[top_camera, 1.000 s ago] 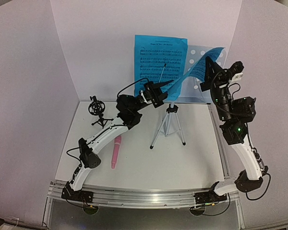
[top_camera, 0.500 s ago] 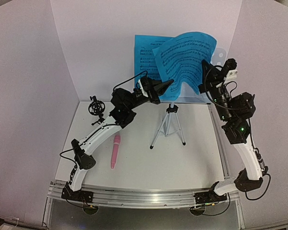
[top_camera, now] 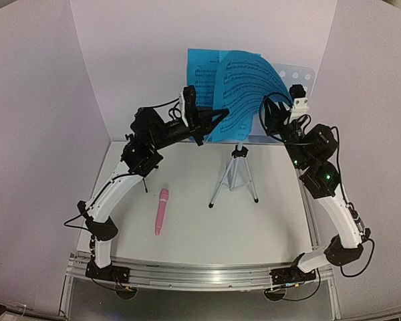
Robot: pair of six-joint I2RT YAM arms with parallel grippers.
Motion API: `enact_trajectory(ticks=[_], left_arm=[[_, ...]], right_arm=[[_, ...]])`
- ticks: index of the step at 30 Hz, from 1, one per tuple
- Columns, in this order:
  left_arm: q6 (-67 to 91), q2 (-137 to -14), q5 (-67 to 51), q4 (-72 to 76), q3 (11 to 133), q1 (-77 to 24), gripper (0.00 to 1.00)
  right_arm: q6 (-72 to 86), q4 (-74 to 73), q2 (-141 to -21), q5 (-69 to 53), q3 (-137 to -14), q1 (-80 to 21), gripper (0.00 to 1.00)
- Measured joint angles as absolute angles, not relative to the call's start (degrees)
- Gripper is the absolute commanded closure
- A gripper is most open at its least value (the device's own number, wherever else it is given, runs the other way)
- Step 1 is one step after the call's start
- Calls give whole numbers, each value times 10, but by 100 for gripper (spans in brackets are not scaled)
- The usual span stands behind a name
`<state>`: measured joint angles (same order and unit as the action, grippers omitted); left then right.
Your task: Set up the instrument practice props
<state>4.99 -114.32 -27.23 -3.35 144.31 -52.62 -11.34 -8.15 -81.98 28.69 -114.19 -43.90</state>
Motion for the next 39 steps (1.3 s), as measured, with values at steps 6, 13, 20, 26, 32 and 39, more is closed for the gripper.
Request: enact_trajectory(ticks=[6,13,20,26,32,39], left_arm=[[121,-1144,-290,-99,1454,-514,100],[191,-1144,-305,-132,1454,-501,100],[210,-1144,-313,-136,1449,-486,100],[213,-1144,-312,-130,1446,-477,100],[212,-1144,-308,-119,1446,-470,100],[210,-1144,-308,-109,1430,-467,100]], right_arm=[[-97,-121,-828,339,-1158,-439,56],[-84,-161,-862,395,-1226,-439,50],[-83,-182,-868,441,-1243,-439,46],[-85,-194,-863,456,-1228,-439,46],[-94,-229,-830,423,-1157,-438,48],[-127,-272,-761,379,-1065,-438,44]])
